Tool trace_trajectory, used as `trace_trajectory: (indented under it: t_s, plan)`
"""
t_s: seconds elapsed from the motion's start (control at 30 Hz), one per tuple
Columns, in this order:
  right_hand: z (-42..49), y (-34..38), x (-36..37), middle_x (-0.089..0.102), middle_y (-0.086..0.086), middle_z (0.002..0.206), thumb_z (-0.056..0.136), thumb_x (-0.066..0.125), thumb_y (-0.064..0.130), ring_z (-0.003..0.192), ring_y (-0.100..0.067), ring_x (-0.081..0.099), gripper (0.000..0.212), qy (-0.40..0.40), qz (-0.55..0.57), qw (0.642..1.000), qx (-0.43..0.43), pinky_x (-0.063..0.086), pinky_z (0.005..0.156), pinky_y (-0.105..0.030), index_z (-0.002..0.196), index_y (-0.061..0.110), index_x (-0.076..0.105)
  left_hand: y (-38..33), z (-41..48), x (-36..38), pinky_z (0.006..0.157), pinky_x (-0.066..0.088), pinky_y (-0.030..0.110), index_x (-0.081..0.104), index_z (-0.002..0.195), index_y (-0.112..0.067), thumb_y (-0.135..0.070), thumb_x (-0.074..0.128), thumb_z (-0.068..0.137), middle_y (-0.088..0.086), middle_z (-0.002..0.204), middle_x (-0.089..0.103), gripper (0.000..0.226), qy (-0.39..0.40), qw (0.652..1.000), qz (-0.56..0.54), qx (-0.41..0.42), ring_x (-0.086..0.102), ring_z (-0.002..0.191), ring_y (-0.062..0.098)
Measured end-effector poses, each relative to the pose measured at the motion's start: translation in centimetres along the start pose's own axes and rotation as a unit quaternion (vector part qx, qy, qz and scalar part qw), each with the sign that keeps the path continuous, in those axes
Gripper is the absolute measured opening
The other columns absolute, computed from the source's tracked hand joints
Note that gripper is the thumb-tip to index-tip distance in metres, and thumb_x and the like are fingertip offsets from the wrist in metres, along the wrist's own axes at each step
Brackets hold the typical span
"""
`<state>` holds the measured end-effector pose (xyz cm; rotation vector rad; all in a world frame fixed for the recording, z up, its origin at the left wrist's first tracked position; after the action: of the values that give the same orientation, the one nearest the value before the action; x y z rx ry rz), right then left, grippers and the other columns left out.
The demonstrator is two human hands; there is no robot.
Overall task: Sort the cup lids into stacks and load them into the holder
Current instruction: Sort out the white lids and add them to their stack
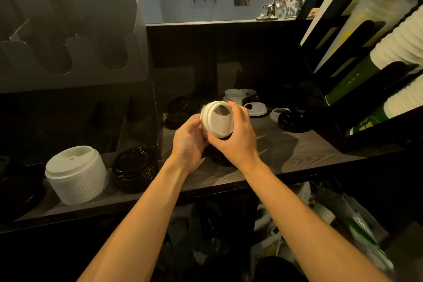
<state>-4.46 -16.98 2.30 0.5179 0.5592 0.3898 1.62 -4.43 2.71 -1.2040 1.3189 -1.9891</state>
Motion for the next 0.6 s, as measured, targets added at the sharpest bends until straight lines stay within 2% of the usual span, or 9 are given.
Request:
trace_trajectory:
  t_s: [0.07, 0.1, 0.17, 0.27, 0.33, 0.43, 0.5, 0.6]
  plan:
    - [0.1, 0.0, 0.1, 0.044, 0.000, 0.142, 0.070, 0.086, 0.050, 0.128, -0.015, 0.046, 0.095, 0.002, -0.016, 1.000, -0.003, 0.049, 0.092, -0.028, 0.146, 0.014, 0.040, -0.2, -0.1, 0.4, 0.088, 0.054, 0.040, 0.067, 0.108, -0.008, -0.036, 0.050, 0.104, 0.017, 0.115, 0.071, 0.034, 0.016, 1.000, 0.013, 0.009, 0.066, 0.104, 0.029]
    - [0.1, -0.1, 0.2, 0.044, -0.001, 0.142, 0.070, 0.086, 0.050, 0.128, -0.017, 0.047, 0.096, 0.005, -0.024, 1.000, -0.004, 0.048, 0.094, -0.028, 0.146, 0.013, 0.040, -0.2, -0.1, 0.6, 0.091, 0.055, 0.042, 0.067, 0.106, -0.008, -0.035, 0.061, 0.098, 0.022, 0.119, 0.070, 0.029, 0.023, 0.999, 0.034, 0.016, 0.068, 0.106, 0.032]
    - [0.0, 0.0, 0.3, 0.045, -0.004, 0.142, 0.072, 0.085, 0.050, 0.128, -0.019, 0.048, 0.095, 0.008, -0.047, 0.999, -0.012, 0.048, 0.095, -0.030, 0.146, 0.011, 0.039, -0.1, -0.2, 0.5, 0.093, 0.054, 0.048, 0.063, 0.101, -0.009, -0.021, 0.077, 0.087, 0.026, 0.119, 0.069, 0.023, 0.004, 0.998, 0.067, 0.022, 0.068, 0.108, 0.041]
    - [0.1, 0.0, 0.3, 0.045, -0.001, 0.140, 0.074, 0.079, 0.058, 0.126, -0.016, 0.048, 0.091, 0.018, -0.028, 0.999, -0.010, 0.049, 0.091, -0.028, 0.145, 0.015, 0.041, 0.1, 0.0, 0.1, 0.085, 0.057, 0.041, 0.063, 0.109, -0.004, -0.017, 0.073, 0.091, 0.016, 0.107, 0.075, 0.024, -0.030, 0.997, 0.069, 0.032, 0.073, 0.097, 0.031]
    - [0.1, 0.0, 0.3, 0.047, 0.004, 0.137, 0.084, 0.067, 0.060, 0.120, -0.010, 0.050, 0.076, 0.020, 0.020, 1.000, 0.000, 0.050, 0.090, -0.026, 0.144, 0.020, 0.042, 0.1, 0.2, -0.2, 0.082, 0.059, 0.036, 0.063, 0.117, -0.001, -0.021, 0.068, 0.095, 0.013, 0.108, 0.074, 0.030, -0.041, 0.997, 0.056, 0.039, 0.073, 0.096, 0.026]
    - [0.0, -0.3, 0.0, 0.055, 0.006, 0.135, 0.103, 0.048, 0.044, 0.117, -0.006, 0.055, 0.046, -0.007, 0.086, 0.996, 0.033, 0.054, 0.094, -0.034, 0.144, 0.022, 0.047, 0.1, 0.4, -0.4, 0.085, 0.059, 0.037, 0.061, 0.121, 0.000, -0.024, 0.065, 0.098, 0.013, 0.112, 0.071, 0.034, -0.040, 0.997, 0.041, 0.045, 0.070, 0.102, 0.027]
    - [0.0, -0.3, -0.4, 0.061, 0.005, 0.131, 0.105, 0.051, 0.034, 0.115, -0.007, 0.059, 0.039, -0.019, 0.116, 0.992, 0.046, 0.055, 0.092, -0.030, 0.142, 0.020, 0.052, 0.2, 0.2, -0.3, 0.089, 0.059, 0.038, 0.063, 0.121, -0.004, -0.032, 0.066, 0.096, 0.012, 0.115, 0.070, 0.038, -0.047, 0.994, 0.072, 0.070, 0.070, 0.105, 0.027]
    - [0.0, 0.4, -1.2, 0.064, 0.006, 0.127, 0.103, 0.057, 0.030, 0.110, -0.004, 0.061, 0.038, -0.015, 0.135, 0.990, 0.041, 0.053, 0.085, -0.016, 0.140, 0.020, 0.055, -0.1, -0.4, -0.1, 0.088, 0.058, 0.031, 0.067, 0.121, -0.013, -0.047, 0.066, 0.091, 0.005, 0.111, 0.072, 0.045, -0.080, 0.970, 0.181, 0.139, 0.070, 0.103, 0.020]
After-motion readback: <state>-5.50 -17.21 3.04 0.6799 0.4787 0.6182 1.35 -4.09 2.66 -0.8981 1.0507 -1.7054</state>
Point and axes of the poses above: each hand's wrist, its own z-axis towards the middle knuckle, its own x-axis out of the palm, y = z × x, the point moved 3 cm from there along z, towards the middle knuckle
